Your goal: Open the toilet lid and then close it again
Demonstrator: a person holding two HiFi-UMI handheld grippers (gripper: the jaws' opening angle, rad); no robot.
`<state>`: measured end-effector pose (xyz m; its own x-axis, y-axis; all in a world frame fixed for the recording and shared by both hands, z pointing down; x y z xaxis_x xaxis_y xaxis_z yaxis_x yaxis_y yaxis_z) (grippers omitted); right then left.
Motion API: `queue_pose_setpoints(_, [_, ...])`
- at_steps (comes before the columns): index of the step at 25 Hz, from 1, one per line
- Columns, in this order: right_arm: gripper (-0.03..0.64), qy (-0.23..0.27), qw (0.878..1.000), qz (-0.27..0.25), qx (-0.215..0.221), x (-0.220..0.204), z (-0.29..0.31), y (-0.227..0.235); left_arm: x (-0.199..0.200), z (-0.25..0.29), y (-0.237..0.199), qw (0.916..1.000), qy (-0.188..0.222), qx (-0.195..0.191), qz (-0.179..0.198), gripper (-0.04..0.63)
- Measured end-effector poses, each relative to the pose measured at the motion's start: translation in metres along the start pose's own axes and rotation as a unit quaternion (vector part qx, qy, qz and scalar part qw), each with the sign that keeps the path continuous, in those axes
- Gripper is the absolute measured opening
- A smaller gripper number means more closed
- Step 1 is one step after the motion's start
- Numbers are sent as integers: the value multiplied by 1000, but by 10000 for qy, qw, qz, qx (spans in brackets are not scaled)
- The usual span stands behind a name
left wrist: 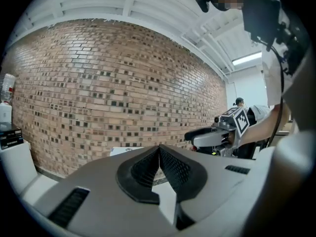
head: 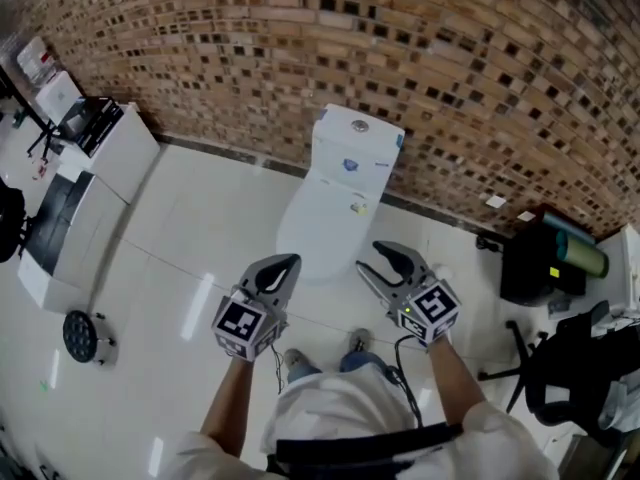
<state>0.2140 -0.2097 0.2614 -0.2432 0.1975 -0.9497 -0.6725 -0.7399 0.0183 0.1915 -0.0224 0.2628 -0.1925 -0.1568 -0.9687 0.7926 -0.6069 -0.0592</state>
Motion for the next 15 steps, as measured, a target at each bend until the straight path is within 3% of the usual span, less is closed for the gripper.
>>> queue_pose_setpoints(5, [201, -11, 9999, -30, -104, 1, -8, 9, 7, 2, 4, 9999, -21, 58, -79, -5])
queue_pose_setpoints(10, [201, -60, 9999, -48, -64, 0, -6, 8, -5, 7, 7, 9987, -202, -193, -425, -8])
queue_pose_setpoints(15, [201, -96, 9999, -104, -2, 0, -2, 3, -6, 2, 9, 9993, -82, -100, -362, -5])
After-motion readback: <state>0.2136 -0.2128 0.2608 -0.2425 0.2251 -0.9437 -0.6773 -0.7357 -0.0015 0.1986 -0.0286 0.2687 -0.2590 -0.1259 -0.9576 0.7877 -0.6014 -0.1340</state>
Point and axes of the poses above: the fingertips, and each gripper's own axes: z forward along the fingers, y to its right, x out of its top, the point moved 5 cm from there along -z, backward along the fingers, and after that the axes turned 5 degrees about -y, right-handed, at the moved point
